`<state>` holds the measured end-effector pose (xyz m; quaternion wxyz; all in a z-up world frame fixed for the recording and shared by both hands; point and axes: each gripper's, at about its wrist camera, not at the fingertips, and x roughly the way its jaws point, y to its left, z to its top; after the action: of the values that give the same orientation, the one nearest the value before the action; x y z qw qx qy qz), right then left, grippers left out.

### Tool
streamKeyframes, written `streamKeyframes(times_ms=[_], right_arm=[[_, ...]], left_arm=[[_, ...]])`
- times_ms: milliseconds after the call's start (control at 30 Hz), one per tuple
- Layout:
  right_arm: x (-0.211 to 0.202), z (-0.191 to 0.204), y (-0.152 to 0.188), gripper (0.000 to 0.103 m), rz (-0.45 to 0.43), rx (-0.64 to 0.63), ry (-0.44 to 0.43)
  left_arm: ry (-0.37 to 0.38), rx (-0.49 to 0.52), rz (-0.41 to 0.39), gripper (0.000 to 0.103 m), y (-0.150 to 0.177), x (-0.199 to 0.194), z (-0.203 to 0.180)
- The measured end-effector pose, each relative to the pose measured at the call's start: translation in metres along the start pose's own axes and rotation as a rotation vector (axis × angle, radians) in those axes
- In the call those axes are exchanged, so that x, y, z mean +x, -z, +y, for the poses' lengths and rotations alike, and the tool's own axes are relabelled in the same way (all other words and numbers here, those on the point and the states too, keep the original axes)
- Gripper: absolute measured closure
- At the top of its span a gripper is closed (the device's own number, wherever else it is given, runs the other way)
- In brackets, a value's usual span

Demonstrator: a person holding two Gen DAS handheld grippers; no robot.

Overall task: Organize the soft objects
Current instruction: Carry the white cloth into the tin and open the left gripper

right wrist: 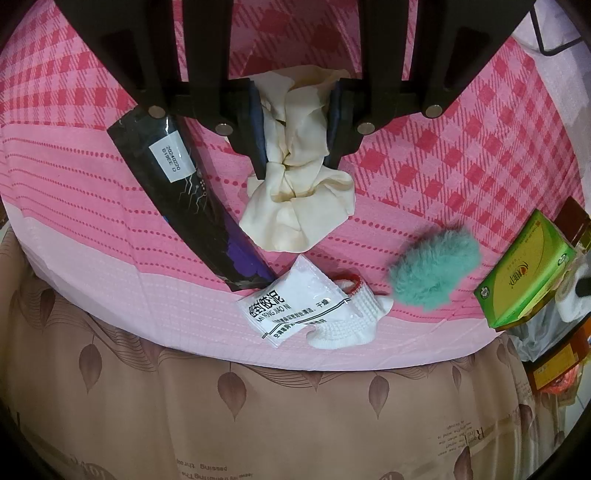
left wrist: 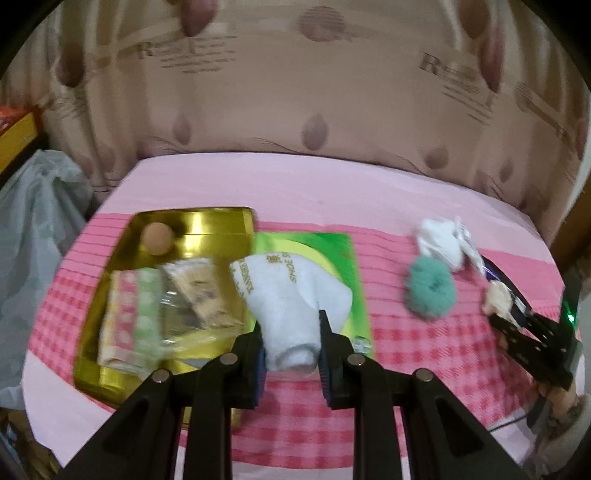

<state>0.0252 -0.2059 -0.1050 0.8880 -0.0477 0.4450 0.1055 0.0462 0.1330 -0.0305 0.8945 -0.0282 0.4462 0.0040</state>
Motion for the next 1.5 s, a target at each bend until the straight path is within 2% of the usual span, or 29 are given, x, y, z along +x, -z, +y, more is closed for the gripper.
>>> streamKeyframes(times_ms=[300, 567, 1300, 1400, 1467, 1500], right_arm=[[0.000, 0.000, 0.000, 0.076, 0.000, -0.001, 0.001], [0.000, 0.000, 0.000, 0.076, 0.001, -0.001, 0.002], [0.000, 0.000, 0.000, 0.076, 0.001, -0.001, 0.003], [0.000, 0.000, 0.000, 0.075, 0.001, -0.002, 0.004], [0.000, -0.001, 0.000, 0.075, 0.001, -0.002, 0.004], [0.000, 0.000, 0.000, 0.075, 0.001, -0.002, 0.004]], left_arm=[[-0.121, -0.071, -0.007, 0.080, -0.018, 0.008, 0.059], [-0.171, -0.093, 0.021, 0.080, -0.027, 0.032, 0.089], [-0.189, -0.089, 0.093, 0.076, -0.038, 0.085, 0.104], [-0.192, -0.086, 0.095, 0.073, -0.038, 0.087, 0.105], [-0.203, -0.091, 0.096, 0.065, -0.038, 0.087, 0.106], [-0.204, -0.096, 0.098, 0.064, -0.038, 0.088, 0.106]])
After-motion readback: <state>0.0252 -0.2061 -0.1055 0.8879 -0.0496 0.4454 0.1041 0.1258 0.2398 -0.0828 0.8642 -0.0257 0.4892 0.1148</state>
